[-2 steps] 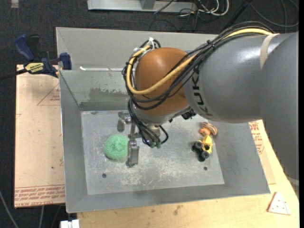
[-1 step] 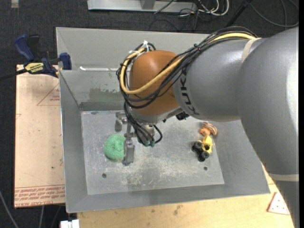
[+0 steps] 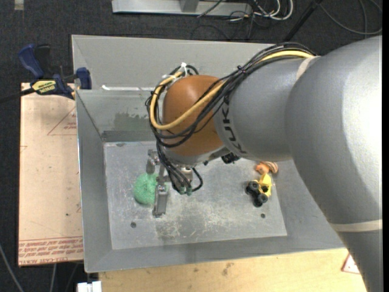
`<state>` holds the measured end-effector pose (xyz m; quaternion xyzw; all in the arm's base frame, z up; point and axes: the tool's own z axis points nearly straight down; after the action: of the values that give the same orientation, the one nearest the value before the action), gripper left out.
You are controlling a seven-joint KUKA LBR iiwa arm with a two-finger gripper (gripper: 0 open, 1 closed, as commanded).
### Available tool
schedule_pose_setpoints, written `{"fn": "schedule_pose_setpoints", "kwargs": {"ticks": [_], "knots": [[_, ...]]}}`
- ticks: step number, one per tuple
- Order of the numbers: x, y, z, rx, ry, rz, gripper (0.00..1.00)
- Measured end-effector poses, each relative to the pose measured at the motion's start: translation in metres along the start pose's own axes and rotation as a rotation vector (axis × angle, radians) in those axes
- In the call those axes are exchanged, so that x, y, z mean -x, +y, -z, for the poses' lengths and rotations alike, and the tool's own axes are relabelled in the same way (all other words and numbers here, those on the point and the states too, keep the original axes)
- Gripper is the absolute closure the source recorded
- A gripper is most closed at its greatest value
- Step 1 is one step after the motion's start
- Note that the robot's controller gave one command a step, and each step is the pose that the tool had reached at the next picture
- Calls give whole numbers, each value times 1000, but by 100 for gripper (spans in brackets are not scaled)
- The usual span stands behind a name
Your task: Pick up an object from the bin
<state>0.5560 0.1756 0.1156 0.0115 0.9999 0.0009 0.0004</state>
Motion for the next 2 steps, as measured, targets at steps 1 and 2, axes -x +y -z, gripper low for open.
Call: {"fn": "schedule_pose_setpoints", "kwargs": {"ticks": [1,2], "knots": [[19,4,-35,2,-6,-63,100],[19,4,-35,2,-6,-63,100]]}}
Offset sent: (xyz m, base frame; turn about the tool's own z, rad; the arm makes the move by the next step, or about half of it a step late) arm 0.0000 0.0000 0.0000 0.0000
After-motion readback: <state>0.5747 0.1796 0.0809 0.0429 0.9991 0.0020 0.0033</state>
